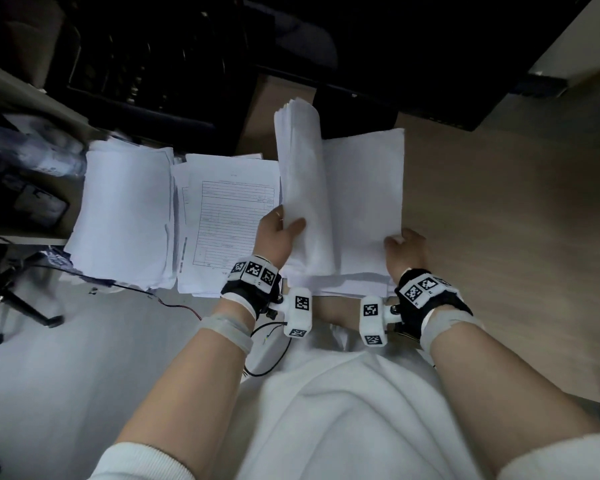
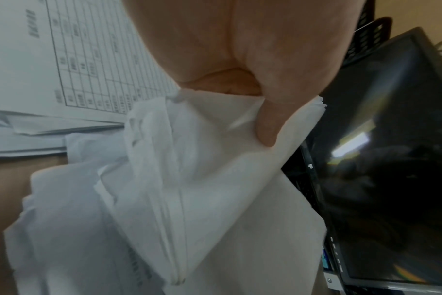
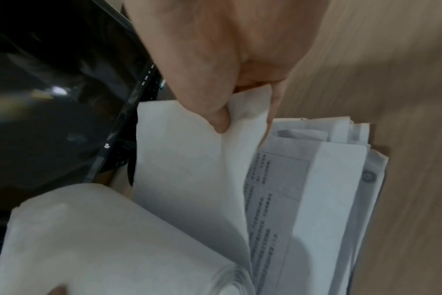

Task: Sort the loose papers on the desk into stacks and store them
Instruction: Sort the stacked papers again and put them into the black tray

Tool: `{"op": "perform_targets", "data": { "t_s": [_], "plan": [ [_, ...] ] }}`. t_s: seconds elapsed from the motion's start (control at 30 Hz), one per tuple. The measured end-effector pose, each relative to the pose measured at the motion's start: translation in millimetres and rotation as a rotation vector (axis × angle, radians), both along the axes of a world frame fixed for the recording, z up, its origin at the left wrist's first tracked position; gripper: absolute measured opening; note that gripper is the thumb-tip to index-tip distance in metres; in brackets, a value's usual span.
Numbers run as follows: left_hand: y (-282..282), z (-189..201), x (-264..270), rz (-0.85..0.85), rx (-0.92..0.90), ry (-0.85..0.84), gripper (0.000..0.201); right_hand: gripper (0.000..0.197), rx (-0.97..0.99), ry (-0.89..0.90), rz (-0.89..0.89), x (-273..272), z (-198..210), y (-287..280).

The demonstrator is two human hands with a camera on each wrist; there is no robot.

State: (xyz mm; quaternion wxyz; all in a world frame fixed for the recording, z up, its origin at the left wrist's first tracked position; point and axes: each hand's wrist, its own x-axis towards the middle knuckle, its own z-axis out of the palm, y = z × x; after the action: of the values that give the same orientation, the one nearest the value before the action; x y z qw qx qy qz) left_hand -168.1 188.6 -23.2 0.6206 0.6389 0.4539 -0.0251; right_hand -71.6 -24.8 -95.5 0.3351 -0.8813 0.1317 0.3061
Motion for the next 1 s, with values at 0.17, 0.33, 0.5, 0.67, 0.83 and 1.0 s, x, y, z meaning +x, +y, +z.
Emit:
{"op": "perform_targets", "data": {
  "t_s": [0.17,0.33,0.5,0.67,0.83,1.0],
  "plan": [
    [2,27,-15,0.09,0.102,-0.092,0.015,0.039,0.093,-0.102,-0.033,-3,22,8],
    [19,68,-60,0.303,0.224,-0.246,0.019,0.039,0.228,-0.167,0.097,-18,46,46],
    [51,102,-105,0.504,0.394,-0.33,0.02,0.027,0.43,-0.214,0.181,-45,80,96],
    [97,118,-146,0.641,0.523,-0.328,0.021,0.022,0.525,-0.164,0.263,-84,88,163],
    [172,109,-195,0.604,0.621,-0.191,0.041,0.019,0.46,-0.097,0.355,-134,71,249],
    [237,85,-227,0.422,0.721,-0.053,0.03,0.016,0.366,0.008,0.319,-176,40,322]
  ]
}}
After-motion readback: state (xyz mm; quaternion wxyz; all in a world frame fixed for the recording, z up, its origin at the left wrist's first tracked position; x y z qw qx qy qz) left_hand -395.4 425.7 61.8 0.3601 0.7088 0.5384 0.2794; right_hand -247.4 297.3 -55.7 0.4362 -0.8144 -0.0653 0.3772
